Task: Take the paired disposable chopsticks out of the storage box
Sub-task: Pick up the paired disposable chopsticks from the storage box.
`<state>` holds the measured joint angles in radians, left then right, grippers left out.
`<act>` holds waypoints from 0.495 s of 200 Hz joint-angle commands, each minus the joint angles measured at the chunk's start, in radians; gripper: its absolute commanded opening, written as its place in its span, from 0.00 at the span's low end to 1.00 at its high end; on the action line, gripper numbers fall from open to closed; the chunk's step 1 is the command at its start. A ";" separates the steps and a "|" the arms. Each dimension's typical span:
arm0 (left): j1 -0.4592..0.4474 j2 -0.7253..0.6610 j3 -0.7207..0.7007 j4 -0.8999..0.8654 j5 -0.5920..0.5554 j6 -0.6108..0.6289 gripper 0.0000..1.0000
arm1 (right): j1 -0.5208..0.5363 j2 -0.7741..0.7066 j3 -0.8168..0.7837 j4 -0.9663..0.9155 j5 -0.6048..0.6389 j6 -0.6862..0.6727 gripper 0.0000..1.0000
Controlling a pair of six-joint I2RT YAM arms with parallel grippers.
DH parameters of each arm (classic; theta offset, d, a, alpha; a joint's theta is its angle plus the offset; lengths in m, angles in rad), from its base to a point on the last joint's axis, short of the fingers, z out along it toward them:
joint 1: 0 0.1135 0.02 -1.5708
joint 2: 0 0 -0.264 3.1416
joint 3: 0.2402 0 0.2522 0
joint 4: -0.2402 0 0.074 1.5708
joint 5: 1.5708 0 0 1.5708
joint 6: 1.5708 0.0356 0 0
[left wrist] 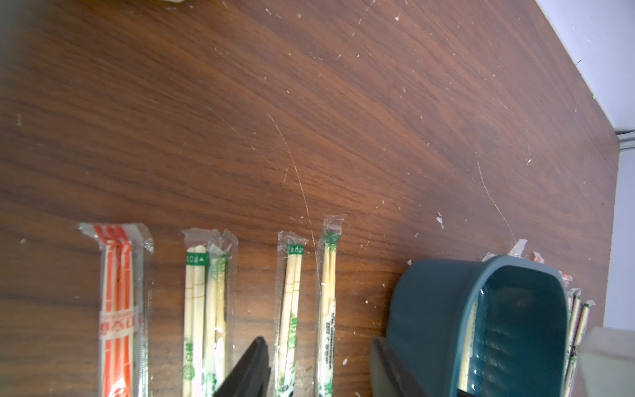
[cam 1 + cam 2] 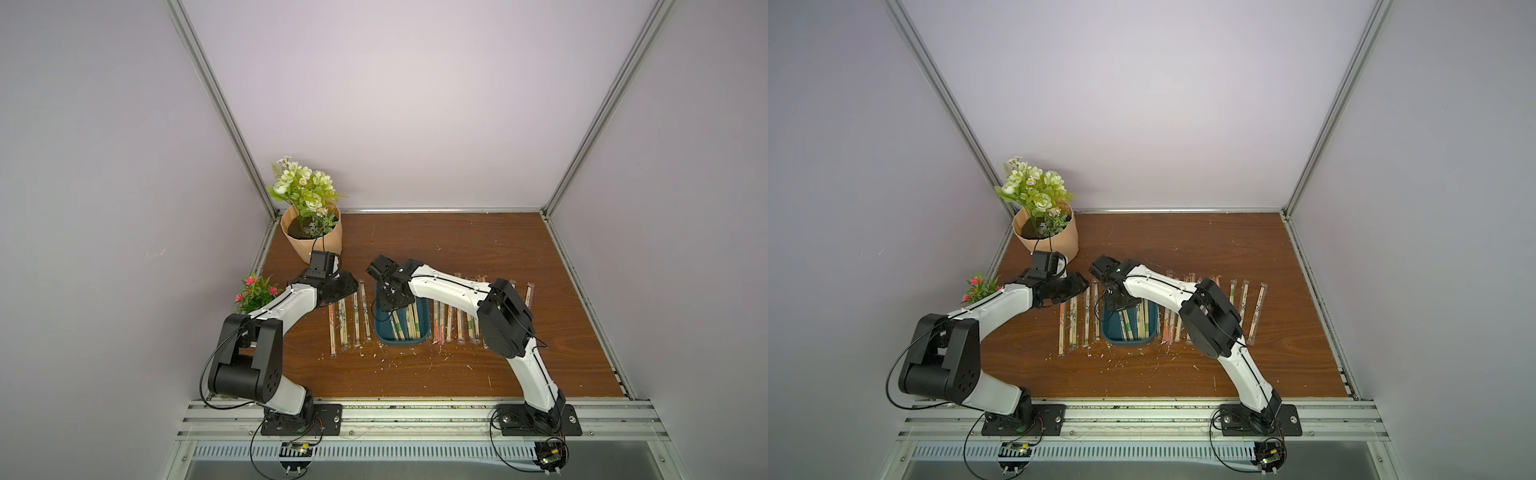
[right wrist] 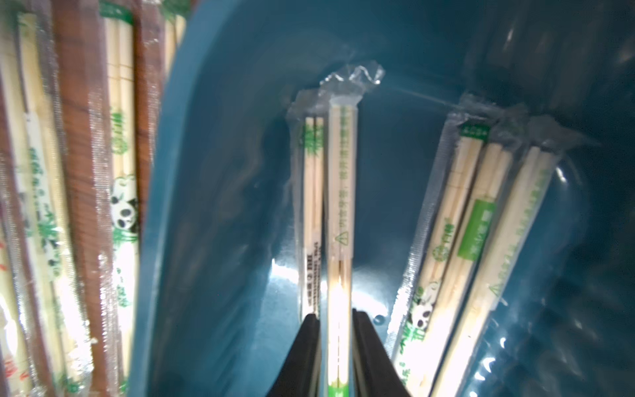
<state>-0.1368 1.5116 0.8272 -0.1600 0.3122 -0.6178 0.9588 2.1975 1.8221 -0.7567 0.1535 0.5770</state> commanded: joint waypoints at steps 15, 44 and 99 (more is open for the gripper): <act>0.013 -0.014 -0.006 0.005 -0.007 0.006 0.51 | 0.019 -0.031 -0.004 0.001 -0.028 0.011 0.23; 0.013 -0.013 -0.007 0.006 -0.006 0.005 0.51 | 0.026 -0.011 -0.004 0.000 -0.033 0.009 0.23; 0.013 -0.012 -0.005 0.007 -0.006 0.005 0.51 | 0.028 0.029 -0.023 0.008 -0.038 0.002 0.23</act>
<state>-0.1368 1.5116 0.8272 -0.1593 0.3122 -0.6178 0.9821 2.2063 1.8168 -0.7464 0.1242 0.5766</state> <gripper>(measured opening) 0.507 0.234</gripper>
